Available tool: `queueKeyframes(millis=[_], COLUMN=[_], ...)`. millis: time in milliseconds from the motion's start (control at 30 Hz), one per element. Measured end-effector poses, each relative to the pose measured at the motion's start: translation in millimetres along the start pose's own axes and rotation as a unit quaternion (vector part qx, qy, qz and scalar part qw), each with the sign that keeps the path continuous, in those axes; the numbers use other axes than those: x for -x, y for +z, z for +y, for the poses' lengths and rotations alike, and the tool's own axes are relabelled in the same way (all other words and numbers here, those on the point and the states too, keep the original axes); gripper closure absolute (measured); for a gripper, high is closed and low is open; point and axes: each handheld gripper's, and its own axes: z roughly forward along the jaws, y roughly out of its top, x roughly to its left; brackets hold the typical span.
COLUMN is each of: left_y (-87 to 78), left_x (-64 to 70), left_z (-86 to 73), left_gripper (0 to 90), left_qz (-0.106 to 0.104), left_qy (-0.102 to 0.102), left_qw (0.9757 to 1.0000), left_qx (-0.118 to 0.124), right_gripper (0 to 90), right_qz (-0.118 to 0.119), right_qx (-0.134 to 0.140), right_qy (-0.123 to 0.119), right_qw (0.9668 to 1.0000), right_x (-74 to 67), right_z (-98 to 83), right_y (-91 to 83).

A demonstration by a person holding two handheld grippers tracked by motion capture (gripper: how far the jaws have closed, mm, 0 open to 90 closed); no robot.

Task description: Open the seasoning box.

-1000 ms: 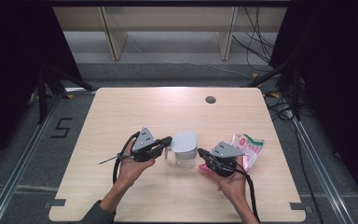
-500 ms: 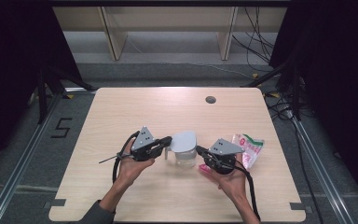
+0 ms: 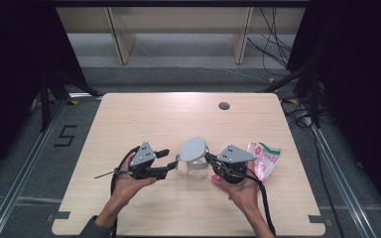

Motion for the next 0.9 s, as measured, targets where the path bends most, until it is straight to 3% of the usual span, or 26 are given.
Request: queueKeyframes(millis=[67,133,167,267,333,433,600,667,733,767,900], left_y=[-1.9,-3.5,-5.0,-9.4,-12.0,-15.7,-14.2,-13.2,-12.4,-13.0,-15.0], left_x=[0.9,1.9,1.3,0.6,3.6,7.6,11.0,10.0,12.1,11.7,9.4], left_z=[-5.3,-11.8,-13.9,-19.6,-22.3,-24.6,-29.1,-30.6,-32.1,-31.9,-31.5], left_gripper=[43.2,42.5,41.0,39.7,38.9,36.6,34.6,34.3,32.9,32.7,31.9], left_qz=[0.003,0.007,0.01,0.011,-0.001,0.006,0.005,0.004,0.005,0.005,0.008], left_qy=[-0.002,-0.019,-0.016,-0.033,-0.046,-0.028,-0.036,-0.018,-0.035,-0.036,-0.03], left_qw=[1.0,0.9997,0.9997,0.9993,0.9989,0.9995,0.9992,0.9996,0.9991,0.9991,0.9994], left_qx=[-0.005,-0.01,-0.016,-0.012,-0.006,-0.011,-0.015,-0.021,-0.024,-0.023,-0.018], right_gripper=[90.0,90.0,90.0,90.0,90.0,90.0,90.0,90.0,89.7,89.4,87.1], right_qz=[0.001,0.001,0.003,0.004,0.009,0.015,0.022,0.023,0.026,0.02,0.015], right_qx=[0.001,0.006,0.005,0.011,0.011,0.012,0.011,0.016,0.013,0.017,0.023], right_qy=[-0.004,-0.005,-0.005,0.002,-0.006,-0.012,-0.023,-0.025,-0.019,-0.009,-0.014], right_qw=[1.0,1.0,1.0,0.9999,0.9999,0.9997,0.9994,0.9993,0.9994,0.9996,0.9995], right_x=[-3.4,-4.3,-6.4,-9.6,-13.5,-18.8,-28.3,-29.6,-29.3,-29.2,-21.1], right_z=[4.0,5.0,8.5,10.7,15.2,18.6,22.8,23.3,24.0,23.3,21.1], right_y=[2.5,3.9,4.5,7.0,10.8,14.9,20.7,21.6,18.4,17.1,6.0])
